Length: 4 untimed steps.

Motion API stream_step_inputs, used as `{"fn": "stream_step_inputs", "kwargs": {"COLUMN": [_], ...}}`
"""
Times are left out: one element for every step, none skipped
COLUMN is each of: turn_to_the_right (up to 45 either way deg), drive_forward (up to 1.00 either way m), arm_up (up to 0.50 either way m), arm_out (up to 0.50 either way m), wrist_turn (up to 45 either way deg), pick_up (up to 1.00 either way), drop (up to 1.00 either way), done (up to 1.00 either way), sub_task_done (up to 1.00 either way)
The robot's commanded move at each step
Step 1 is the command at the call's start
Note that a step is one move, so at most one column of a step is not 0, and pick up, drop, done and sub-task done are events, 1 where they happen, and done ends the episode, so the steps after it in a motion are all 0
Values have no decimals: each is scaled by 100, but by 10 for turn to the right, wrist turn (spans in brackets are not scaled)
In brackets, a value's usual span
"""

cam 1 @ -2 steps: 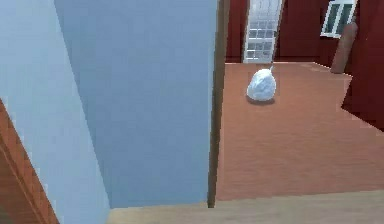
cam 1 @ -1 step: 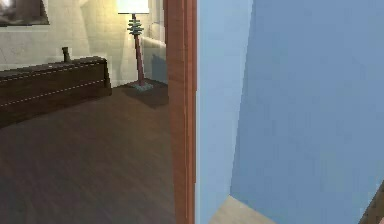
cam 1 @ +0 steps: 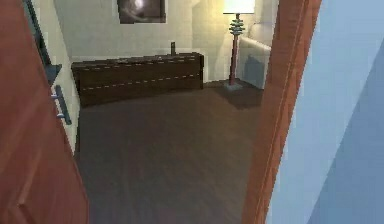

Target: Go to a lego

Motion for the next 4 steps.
{"fn": "stream_step_inputs", "kwargs": {"turn_to_the_right": [-30, 0, 180, 0], "drive_forward": [0, 95, 0, 100], "arm_up": [0, 0, 0, 0], "arm_out": [0, 0, 0, 0], "wrist_turn": [0, 0, 0, 0], "pick_up": [0, 0, 0, 0], "drop": [0, 0, 0, 0], "done": [0, 0, 0, 0], "sub_task_done": [0, 0, 0, 0]}}
